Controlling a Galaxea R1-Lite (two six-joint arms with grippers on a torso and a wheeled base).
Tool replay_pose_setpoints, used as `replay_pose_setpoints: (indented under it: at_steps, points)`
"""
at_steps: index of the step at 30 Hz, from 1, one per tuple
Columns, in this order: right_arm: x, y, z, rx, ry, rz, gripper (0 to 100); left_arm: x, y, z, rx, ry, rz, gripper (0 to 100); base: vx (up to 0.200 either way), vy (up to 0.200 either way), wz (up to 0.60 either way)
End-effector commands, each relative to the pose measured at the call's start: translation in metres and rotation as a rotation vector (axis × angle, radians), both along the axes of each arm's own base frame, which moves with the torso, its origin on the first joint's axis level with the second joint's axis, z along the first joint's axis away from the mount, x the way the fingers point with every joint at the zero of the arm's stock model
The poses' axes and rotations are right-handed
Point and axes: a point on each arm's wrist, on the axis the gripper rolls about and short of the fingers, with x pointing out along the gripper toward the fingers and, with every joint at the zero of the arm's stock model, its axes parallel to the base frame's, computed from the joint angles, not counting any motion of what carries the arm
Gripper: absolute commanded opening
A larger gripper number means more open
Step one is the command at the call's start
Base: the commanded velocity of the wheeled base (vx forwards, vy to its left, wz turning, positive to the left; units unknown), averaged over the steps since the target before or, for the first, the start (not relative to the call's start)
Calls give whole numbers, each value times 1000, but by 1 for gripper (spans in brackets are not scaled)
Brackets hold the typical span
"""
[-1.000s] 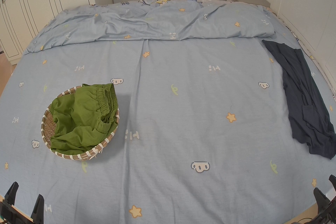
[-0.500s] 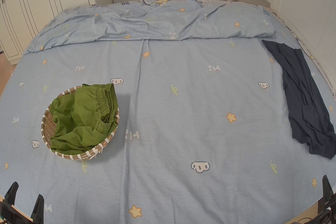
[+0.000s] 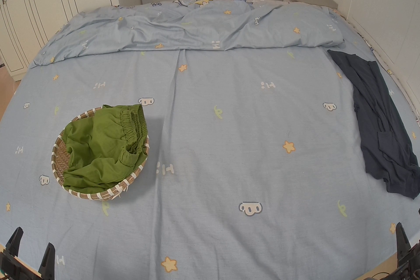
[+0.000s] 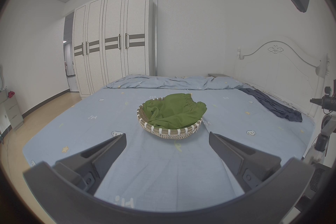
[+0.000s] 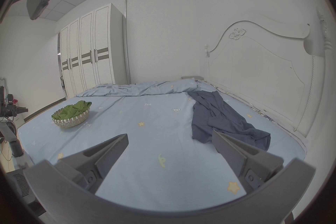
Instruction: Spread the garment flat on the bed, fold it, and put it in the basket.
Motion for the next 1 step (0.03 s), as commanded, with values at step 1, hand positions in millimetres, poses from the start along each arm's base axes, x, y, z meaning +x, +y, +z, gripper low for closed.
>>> replay_pose_setpoints:
  at_steps: [1]
  points:
    - [1, 0, -6, 1, 10, -7, 100, 1, 0, -4, -1, 17, 0, 100, 0, 0, 0]
